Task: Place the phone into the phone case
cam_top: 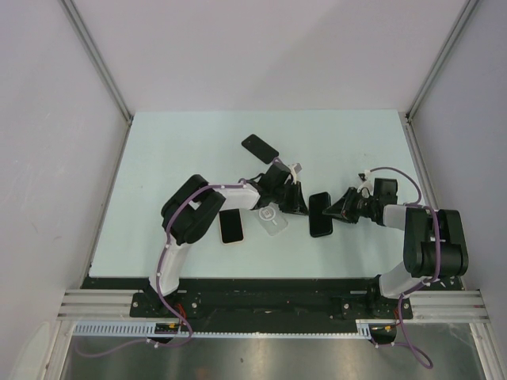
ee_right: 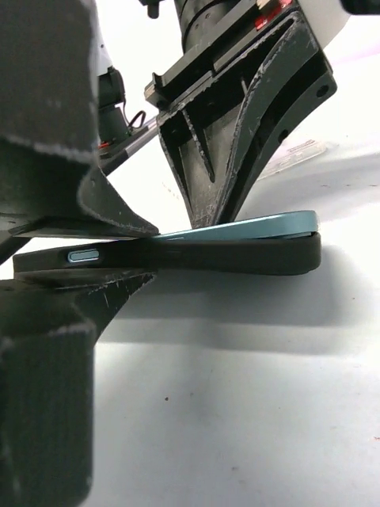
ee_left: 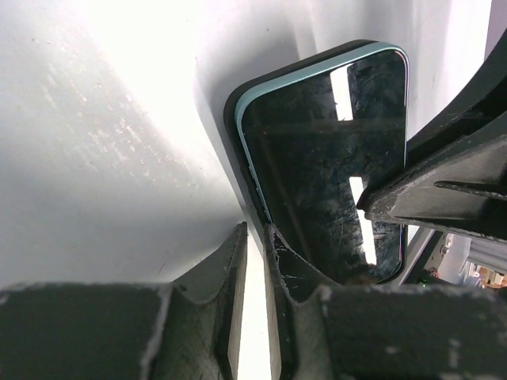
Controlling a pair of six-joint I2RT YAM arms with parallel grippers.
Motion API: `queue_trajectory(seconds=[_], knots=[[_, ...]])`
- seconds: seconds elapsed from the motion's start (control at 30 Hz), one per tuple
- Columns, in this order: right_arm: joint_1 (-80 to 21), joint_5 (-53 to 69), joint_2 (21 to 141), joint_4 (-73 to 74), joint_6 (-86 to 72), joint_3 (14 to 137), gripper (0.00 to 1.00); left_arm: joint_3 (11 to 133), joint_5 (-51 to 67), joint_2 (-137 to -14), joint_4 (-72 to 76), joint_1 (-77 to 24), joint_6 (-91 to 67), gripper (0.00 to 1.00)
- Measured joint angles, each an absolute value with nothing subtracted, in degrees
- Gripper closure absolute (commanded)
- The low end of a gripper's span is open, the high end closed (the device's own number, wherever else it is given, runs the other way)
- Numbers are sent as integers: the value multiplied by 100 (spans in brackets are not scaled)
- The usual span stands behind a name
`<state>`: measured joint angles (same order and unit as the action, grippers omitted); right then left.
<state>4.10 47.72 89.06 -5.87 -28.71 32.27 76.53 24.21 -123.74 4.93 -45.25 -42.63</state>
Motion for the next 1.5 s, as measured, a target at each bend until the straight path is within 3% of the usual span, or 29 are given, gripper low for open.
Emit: queue_trajectory(seconds=[0.03,0.23,0.37,0.47,0.5,0.6,0.77,1.07,1.5], knots=[[408,4731,8906,-563,-2832,3234,100,7649,2421,-12374,486,-4523,-4263,79],[379,4689,8903,-362,-2571,3341,100,7649,2425,-12374,475,-4508,-4263,77],[355,4659,8903,-224,-2499,3420,100,7649,2440,-12357,458,-4506,-4248,71],[349,4694,8903,-176,-2517,3454,100,7649,2443,-12276,351,-4499,-4160,57],[340,4720,8903,-172,-2530,3459,100,7649,2438,-12219,276,-4493,-4093,48],[327,5011,8864,-228,-2626,3461,100,7572,2412,-11939,-58,-4434,-3920,37],[215,5728,8471,-696,-2847,3463,100,7214,2593,-10761,-462,-3948,-3699,27],[-298,6635,8023,-2191,-3946,3476,100,5924,3697,-8497,464,-2773,-3894,24],[-1234,6952,8038,-5286,-6539,3461,100,4864,4906,-8281,2053,-2659,-4869,28]])
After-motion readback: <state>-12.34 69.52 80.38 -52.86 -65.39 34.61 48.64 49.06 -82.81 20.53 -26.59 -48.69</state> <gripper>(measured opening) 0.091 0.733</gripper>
